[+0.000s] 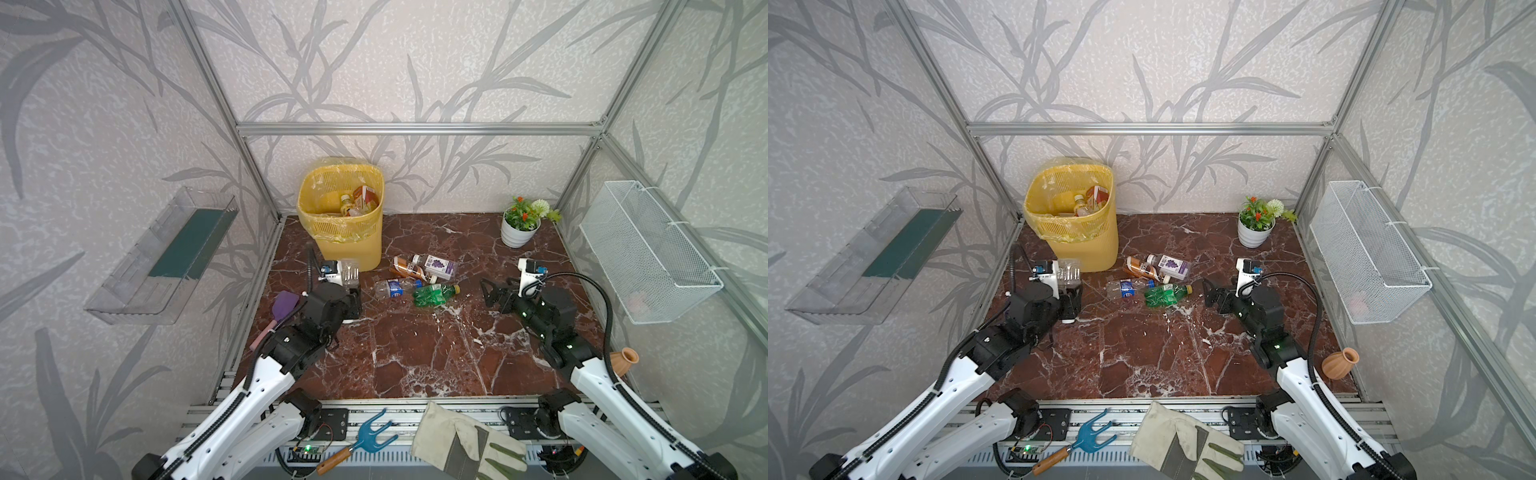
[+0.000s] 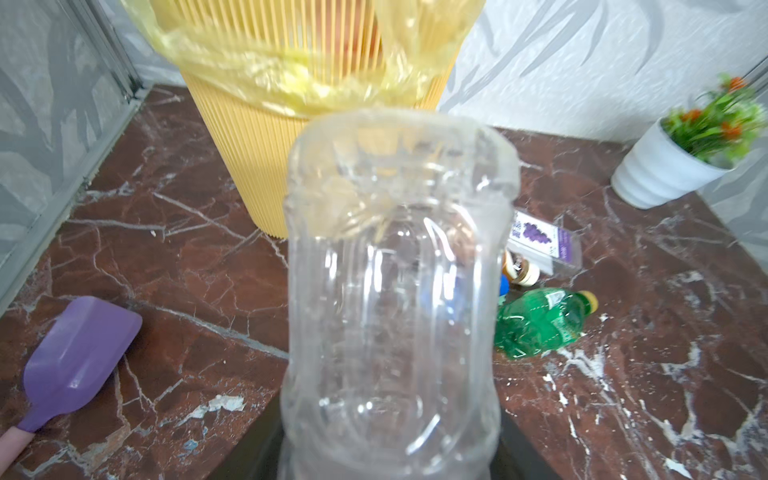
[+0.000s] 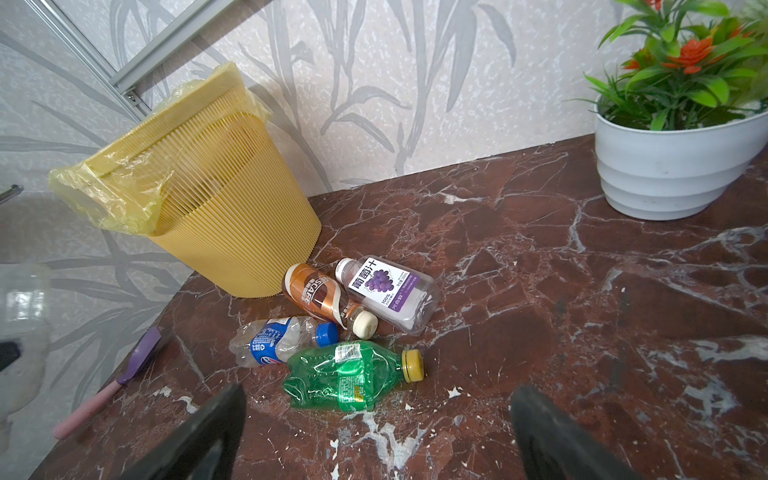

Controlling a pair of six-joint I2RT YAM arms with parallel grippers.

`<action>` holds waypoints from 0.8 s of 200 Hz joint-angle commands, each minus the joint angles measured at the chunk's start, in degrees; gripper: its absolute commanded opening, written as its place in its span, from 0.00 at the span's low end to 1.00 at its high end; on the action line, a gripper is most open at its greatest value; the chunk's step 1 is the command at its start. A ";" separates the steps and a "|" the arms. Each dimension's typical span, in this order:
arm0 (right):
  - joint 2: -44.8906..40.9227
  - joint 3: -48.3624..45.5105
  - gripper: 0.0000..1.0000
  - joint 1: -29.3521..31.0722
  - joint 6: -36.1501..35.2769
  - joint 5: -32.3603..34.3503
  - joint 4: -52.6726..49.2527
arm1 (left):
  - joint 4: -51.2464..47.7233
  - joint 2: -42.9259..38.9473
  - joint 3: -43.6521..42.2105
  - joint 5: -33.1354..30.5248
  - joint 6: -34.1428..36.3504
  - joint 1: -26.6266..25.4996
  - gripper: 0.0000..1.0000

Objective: Throw the plastic bottles in the bin
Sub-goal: 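Lift the clear bottle with the left gripper over the bin and release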

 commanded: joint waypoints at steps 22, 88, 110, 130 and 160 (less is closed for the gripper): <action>2.61 2.10 0.98 -0.16 0.92 -2.82 1.78 | 2.42 -7.35 3.88 -6.45 5.59 -1.99 0.51; 3.35 2.94 0.96 -0.09 1.06 -3.90 1.26 | 14.75 0.73 14.84 -9.97 19.50 -2.02 0.53; 3.13 2.86 0.96 -0.11 1.02 -3.99 0.97 | 16.35 9.28 21.76 -8.62 23.90 -0.46 0.53; 2.64 2.85 0.96 -0.15 0.84 -3.99 0.57 | 17.17 17.93 29.16 -1.35 22.60 7.09 0.53; 1.28 2.85 0.96 -0.12 0.13 -3.60 -0.84 | 12.34 36.02 46.49 10.88 18.97 18.25 0.53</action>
